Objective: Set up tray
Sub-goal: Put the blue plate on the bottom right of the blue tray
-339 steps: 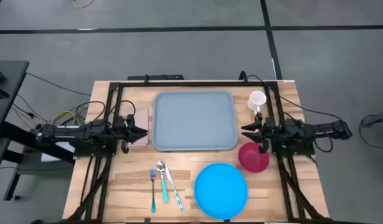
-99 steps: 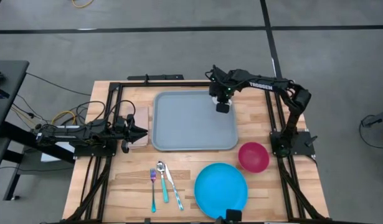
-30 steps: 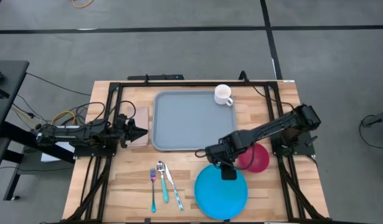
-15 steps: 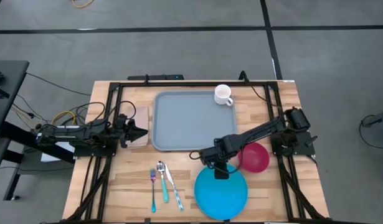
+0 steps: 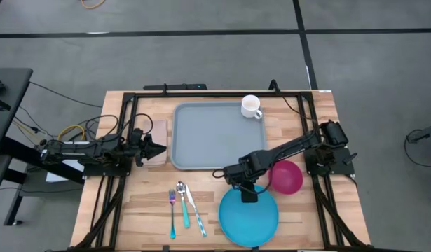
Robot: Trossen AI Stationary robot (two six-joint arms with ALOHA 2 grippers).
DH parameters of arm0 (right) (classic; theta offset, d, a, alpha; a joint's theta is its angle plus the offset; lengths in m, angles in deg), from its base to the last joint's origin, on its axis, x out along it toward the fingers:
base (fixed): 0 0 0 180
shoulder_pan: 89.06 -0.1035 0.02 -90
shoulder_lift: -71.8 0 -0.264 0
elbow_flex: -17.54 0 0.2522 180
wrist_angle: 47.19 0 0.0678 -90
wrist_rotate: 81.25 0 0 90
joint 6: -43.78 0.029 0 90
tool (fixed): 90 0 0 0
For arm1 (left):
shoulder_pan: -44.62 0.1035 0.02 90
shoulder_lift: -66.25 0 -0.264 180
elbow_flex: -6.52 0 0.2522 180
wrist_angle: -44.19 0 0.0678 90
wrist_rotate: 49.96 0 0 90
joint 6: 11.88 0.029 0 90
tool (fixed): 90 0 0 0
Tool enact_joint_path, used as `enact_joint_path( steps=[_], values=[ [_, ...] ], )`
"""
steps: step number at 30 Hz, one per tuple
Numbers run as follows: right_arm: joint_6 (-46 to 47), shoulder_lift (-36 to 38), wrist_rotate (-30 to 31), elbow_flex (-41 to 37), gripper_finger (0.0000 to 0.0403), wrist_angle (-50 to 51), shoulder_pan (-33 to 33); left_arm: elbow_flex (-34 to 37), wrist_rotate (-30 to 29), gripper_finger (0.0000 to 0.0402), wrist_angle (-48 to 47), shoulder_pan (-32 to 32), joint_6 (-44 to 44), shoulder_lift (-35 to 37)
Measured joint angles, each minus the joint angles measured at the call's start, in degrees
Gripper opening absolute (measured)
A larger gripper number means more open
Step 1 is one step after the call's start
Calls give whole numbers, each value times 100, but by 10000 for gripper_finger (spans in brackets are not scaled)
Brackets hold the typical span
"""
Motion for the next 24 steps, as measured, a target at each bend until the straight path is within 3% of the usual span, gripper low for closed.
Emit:
enact_joint_path(
  steps=[8,24],
  values=[
    [-25,0,15,0,113,2,63,0,0,62,-2,0,1,0],
    [10,0,-231,0,7,19,77,0,0,62,-4,0,0,0]
  ],
)
